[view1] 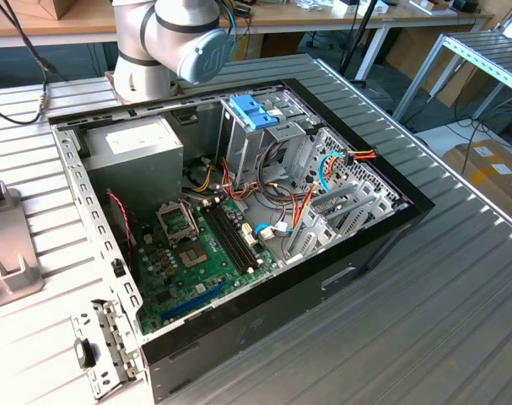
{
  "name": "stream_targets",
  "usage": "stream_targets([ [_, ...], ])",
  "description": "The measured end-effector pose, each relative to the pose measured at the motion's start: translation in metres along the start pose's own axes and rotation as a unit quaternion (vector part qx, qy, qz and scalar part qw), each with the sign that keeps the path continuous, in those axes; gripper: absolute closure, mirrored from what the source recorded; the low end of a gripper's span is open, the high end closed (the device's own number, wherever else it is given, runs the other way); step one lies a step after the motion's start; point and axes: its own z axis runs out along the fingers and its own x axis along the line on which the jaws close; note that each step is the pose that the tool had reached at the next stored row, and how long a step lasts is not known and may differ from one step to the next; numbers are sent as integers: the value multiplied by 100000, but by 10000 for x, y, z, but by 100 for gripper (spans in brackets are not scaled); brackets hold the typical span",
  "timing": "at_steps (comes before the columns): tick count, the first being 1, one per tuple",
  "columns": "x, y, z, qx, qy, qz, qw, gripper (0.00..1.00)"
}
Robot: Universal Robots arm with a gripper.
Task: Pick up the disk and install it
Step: 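Pick up the disk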
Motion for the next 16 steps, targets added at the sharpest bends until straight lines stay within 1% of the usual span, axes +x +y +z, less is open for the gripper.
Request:
stream_targets([
  [3, -33, 18, 6, -11, 3, 0, 100000, 44],
  [6, -72, 19, 14, -8, 2, -2, 100000, 44],
  [11, -103, 20, 32, -9, 2, -1, 100000, 44],
  [16, -114, 21, 61, -11, -8, -3, 100000, 44],
])
